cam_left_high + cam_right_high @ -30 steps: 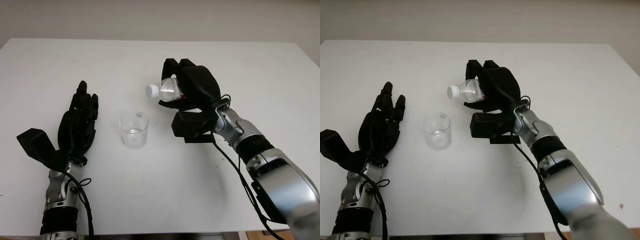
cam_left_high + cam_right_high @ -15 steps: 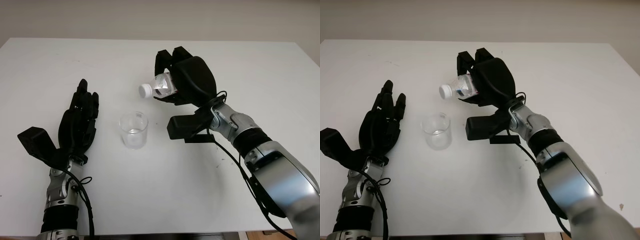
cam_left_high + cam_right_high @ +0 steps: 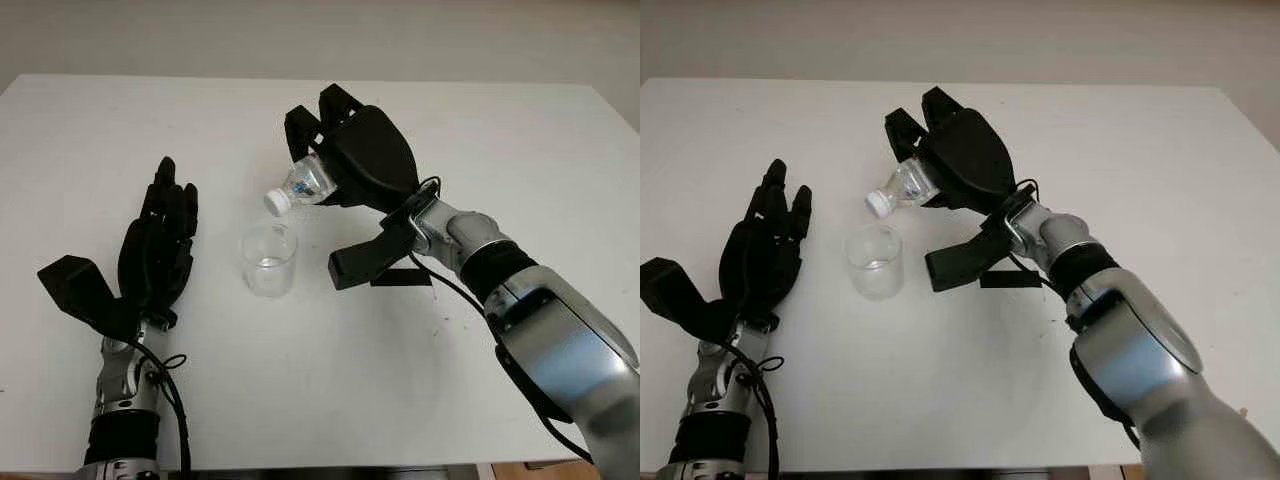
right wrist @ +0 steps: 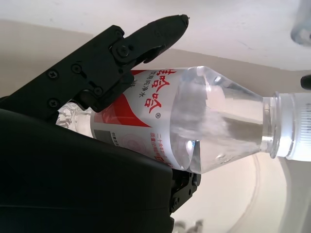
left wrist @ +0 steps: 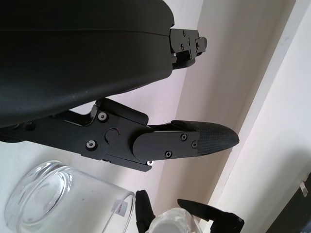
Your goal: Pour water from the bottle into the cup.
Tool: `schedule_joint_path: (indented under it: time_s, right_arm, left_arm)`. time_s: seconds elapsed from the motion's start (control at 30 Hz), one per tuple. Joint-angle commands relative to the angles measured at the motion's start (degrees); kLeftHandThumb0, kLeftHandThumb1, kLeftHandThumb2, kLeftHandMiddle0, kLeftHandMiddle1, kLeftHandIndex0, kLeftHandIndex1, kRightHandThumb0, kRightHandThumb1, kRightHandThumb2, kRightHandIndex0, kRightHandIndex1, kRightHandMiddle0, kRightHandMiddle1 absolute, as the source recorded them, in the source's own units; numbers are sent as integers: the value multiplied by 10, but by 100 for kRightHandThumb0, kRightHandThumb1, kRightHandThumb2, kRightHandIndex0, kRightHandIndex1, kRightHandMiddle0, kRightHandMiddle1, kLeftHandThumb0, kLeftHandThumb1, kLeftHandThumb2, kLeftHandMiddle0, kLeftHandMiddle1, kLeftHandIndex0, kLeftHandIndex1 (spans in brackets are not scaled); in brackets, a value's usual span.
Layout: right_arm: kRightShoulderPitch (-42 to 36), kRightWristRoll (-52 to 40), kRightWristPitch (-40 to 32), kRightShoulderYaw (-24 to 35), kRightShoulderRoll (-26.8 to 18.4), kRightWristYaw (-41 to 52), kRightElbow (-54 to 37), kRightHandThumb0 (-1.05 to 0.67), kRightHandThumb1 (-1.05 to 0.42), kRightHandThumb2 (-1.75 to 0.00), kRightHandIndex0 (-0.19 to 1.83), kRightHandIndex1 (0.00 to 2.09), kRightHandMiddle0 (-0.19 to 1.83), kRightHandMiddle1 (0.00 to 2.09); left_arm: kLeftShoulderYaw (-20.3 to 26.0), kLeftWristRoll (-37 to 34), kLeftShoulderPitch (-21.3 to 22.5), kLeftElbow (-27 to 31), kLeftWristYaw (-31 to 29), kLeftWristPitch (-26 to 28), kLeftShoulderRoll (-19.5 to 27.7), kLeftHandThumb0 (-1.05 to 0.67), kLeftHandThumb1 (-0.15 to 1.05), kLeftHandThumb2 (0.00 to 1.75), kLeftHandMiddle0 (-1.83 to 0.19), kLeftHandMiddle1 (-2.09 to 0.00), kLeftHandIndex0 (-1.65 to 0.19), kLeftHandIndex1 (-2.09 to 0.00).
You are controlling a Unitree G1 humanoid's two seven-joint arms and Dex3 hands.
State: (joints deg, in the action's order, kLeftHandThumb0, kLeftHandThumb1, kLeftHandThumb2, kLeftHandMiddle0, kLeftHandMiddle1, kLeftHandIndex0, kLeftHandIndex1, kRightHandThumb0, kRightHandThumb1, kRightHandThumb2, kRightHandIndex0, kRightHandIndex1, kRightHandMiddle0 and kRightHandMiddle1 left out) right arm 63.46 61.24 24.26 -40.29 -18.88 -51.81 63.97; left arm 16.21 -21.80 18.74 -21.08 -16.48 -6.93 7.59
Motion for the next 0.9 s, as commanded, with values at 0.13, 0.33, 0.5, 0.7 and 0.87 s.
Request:
schedule_joint_path:
  time_s: [0.13,0.33,0.5,0.7,0.87]
  right_arm:
    - [33,32,-21,-29,-3,-58,2,-34,-95,-16,114,209,69,209]
    - [44,59,-47,-52,-4,-89,-1,-39,-99,-12,115,209,67,209]
    - [51,75,-64,-69,-5,-100,-4,-37,-102,-11,114,209,71,209]
    - [54,80,-72,-77,-6,-102,-11,-38,-101,-8,108,209,64,209]
    - [54,79,-68,-78,-8,-110,-11,-37,-101,-7,107,209,65,209]
  left_arm:
    - [-2,2,3,-7,-6,-13,-3,-72,105,41,7,-5,6,-4]
    - [-2,3,7,-18,-7,-20,-3,-72,105,41,7,-5,5,-5]
    - [-2,2,7,-15,-2,-19,-5,-72,105,40,7,-5,6,-5]
    - [-1,-2,8,-17,-6,-20,-6,-71,105,41,8,-5,6,-5]
    - [-2,0,7,-18,-7,-18,-4,-72,105,41,9,-5,7,-5]
